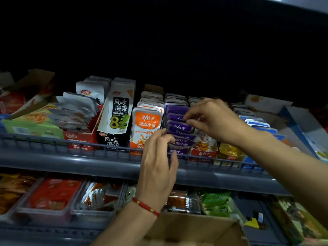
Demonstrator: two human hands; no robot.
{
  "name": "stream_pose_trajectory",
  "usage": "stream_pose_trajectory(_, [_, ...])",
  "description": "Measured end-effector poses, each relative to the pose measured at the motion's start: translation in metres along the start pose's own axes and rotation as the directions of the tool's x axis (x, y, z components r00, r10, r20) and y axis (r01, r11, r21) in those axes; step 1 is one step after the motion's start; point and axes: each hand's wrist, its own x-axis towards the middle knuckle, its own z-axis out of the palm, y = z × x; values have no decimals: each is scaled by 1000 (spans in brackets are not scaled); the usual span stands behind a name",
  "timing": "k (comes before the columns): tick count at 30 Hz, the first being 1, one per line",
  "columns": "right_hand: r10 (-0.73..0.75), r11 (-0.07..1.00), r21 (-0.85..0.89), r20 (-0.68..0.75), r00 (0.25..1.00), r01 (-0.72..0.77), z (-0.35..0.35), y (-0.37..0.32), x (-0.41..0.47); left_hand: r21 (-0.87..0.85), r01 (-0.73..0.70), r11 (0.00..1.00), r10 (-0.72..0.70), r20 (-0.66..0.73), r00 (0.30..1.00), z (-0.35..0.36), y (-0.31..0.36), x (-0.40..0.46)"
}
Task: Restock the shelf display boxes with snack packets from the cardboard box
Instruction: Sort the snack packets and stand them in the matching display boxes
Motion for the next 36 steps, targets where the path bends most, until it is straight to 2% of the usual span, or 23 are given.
stream_pose_trajectory(5, [96, 989, 113, 37, 995, -100, -15, 9, 13, -1, -14, 1000, 14, 25, 1000, 2, -2, 1])
stream_pose_trajectory(7, [89, 979, 179, 53, 995, -97, -23, 10, 13, 8, -24, 1000, 24, 12, 1000, 3, -2, -1])
stream_pose_trajectory(10, [4, 983, 176, 272, 962, -54, -27, -2, 5, 49, -68, 996, 67, 13, 998, 4, -3, -8])
stream_pose_trajectory(13, [-14, 1000, -19, 439, 898, 24, -15, -10, 1, 91, -39, 995, 42, -29, 999, 5, -3, -13])
stream_pose_trajectory(15, [12, 998, -59, 436, 900, 15, -8, -7, 8, 118, -60, 991, 62, -14, 998, 6, -2, -15])
stream_pose_trajectory(18, [25, 999, -52, 427, 904, -3, -6, -2, 22, 240, -227, 944, 187, 180, 966, 7, -2, -17])
stream_pose_trajectory(20, [6, 997, -76, 431, 903, 30, -3, 0, 30, 331, -278, 902, 175, 309, 935, 9, -3, -17])
stream_pose_trajectory(23, [10, 993, -113, 421, 907, 42, 2, 1, 37, 405, -280, 871, 113, 388, 914, 9, 0, -15])
stream_pose_trajectory(26, [11, 987, -149, 421, 907, 57, 7, 2, 39, 406, -290, 867, 113, 407, 907, 6, 5, -6])
stream_pose_trajectory(31, [3, 983, -172, 334, 943, 58, 6, 0, 39, 408, -293, 865, 113, 410, 905, 6, 6, 1])
stream_pose_trajectory(36, [18, 988, -148, 340, 940, 34, 3, -1, 44, 421, -288, 860, 139, 349, 927, 11, 10, 5])
